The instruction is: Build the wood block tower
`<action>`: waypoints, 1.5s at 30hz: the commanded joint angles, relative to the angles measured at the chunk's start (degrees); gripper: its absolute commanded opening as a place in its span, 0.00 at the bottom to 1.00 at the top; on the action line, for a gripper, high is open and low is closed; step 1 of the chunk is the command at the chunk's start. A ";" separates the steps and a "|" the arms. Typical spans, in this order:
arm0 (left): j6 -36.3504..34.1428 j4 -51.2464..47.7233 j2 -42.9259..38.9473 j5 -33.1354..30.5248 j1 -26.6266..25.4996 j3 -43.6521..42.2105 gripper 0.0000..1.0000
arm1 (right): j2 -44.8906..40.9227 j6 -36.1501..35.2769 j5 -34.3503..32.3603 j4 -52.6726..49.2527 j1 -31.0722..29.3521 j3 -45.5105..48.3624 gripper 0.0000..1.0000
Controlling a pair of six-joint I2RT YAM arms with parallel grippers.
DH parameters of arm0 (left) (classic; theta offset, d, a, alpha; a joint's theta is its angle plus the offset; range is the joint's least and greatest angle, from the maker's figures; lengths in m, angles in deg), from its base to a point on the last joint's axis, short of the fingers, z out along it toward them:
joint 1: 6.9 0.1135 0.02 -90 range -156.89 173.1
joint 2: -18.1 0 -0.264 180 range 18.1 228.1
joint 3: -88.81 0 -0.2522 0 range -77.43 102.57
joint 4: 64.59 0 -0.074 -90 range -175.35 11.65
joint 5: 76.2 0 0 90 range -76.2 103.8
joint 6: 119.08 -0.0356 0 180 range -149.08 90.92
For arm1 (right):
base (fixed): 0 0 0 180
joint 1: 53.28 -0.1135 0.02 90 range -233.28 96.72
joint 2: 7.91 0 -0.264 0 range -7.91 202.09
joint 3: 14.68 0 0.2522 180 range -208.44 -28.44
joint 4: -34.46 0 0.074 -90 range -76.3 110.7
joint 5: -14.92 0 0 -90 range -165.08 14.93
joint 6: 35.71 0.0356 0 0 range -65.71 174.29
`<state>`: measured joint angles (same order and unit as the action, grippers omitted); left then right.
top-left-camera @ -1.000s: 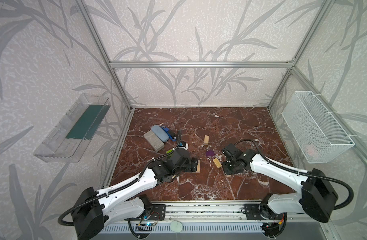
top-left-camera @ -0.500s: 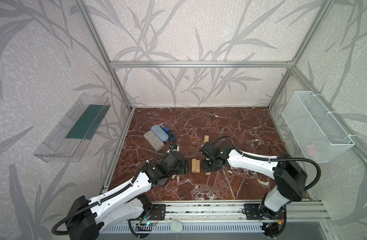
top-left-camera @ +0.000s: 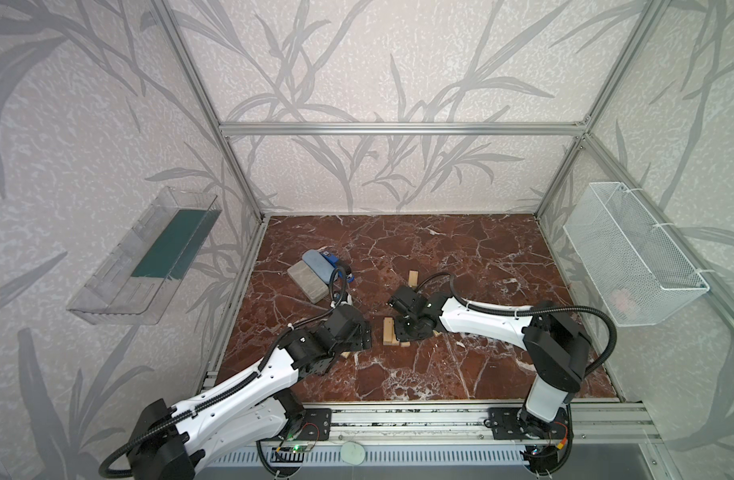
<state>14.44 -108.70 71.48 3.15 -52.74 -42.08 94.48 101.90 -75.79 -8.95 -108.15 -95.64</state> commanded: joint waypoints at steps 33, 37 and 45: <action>0.43 -0.15 -1.04 0.07 1.11 -0.94 0.90 | 3.77 3.32 -2.37 1.53 -0.35 -3.36 0.28; 0.51 -0.06 -1.07 0.29 1.20 -0.92 0.90 | 3.28 3.27 -2.37 1.59 -0.41 -3.23 0.30; 0.77 0.11 -1.26 0.69 1.28 -0.99 0.90 | 2.47 3.36 -1.51 2.09 -0.41 -2.89 0.33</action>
<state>14.49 -108.52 70.78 4.17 -51.82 -42.84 98.39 104.90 -77.56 -6.66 -108.15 -97.82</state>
